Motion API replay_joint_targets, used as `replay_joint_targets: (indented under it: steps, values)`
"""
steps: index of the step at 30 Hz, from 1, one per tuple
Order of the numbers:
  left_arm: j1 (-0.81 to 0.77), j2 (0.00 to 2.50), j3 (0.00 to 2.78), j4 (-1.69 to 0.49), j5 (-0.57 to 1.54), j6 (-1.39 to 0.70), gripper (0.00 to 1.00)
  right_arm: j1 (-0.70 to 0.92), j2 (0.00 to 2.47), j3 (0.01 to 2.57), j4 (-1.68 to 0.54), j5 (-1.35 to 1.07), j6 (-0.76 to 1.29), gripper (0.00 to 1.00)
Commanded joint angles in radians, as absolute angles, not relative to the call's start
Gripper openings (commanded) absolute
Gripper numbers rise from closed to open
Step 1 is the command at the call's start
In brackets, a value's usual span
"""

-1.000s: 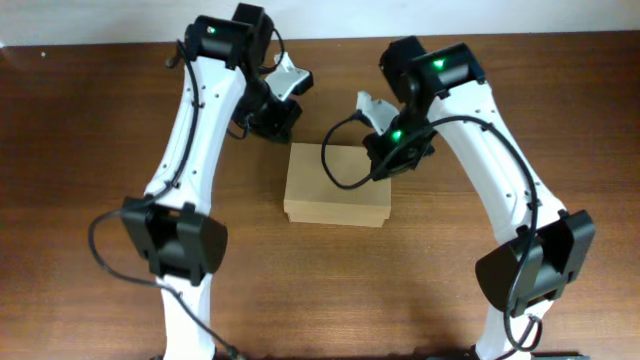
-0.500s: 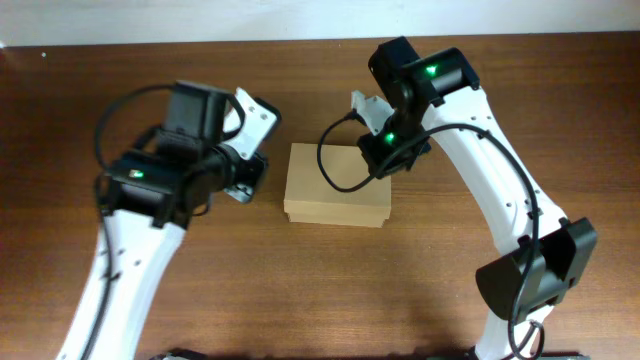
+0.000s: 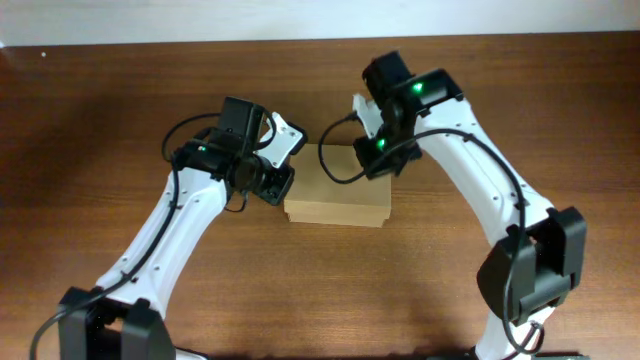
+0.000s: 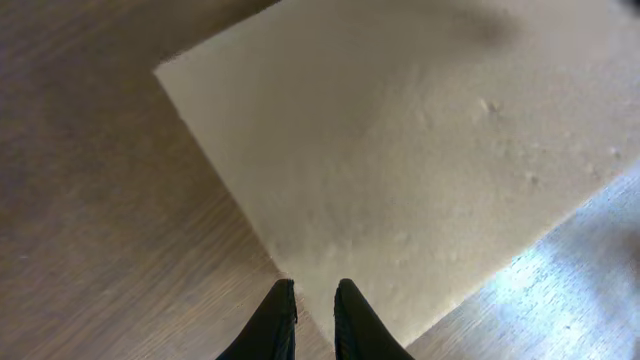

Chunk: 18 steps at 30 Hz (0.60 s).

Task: Pack container
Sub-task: 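Press down on the closed lid with both grippers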

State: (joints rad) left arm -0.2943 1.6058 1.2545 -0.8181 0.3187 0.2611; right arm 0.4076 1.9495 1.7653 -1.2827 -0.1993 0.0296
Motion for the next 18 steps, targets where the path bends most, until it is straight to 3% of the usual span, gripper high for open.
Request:
replay_joint_targets:
  steps: [1,11,18]
  values:
    - [-0.295,1.637,1.26,-0.819,0.367,0.247,0.13,0.412,1.927,1.677,-1.258,-0.179,0.065,0.04]
    - [-0.299,1.717,1.259,-0.821,0.375,0.247,0.13,0.412,1.927,1.56,-1.183,-0.178,0.064,0.04]
    - [-0.297,1.671,1.359,-0.864,0.356,0.223,0.13,0.412,1.919,1.706,-1.264,-0.113,0.057,0.04]
